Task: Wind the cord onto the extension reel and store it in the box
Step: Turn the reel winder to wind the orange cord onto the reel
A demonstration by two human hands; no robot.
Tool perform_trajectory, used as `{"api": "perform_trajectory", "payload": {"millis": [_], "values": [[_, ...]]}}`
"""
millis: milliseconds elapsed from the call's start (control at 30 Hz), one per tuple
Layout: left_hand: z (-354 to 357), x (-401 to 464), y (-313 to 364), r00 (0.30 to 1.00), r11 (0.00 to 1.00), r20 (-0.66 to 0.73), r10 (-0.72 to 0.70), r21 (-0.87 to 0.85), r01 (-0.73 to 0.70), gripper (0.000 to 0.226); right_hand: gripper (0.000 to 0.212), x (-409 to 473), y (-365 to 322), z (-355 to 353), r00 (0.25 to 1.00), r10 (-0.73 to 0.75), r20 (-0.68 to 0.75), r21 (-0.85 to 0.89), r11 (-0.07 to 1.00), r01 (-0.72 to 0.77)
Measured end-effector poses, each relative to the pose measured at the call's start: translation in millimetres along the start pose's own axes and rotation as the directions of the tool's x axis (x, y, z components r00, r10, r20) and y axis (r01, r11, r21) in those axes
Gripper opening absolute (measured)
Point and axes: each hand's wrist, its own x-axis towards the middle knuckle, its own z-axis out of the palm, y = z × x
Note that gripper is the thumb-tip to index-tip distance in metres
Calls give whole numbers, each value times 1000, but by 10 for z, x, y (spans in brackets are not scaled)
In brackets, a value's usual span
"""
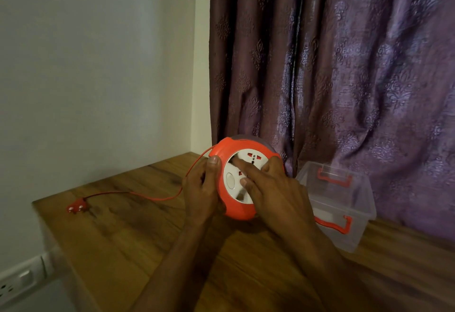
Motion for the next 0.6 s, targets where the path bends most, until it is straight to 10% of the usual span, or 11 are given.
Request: {"api": "perform_trajectory", "payload": {"millis": [600], "values": [[182,430,199,988,993,121,-97,-55,104,33,81,221,107,-422,987,-8,159,46,999,0]]}}
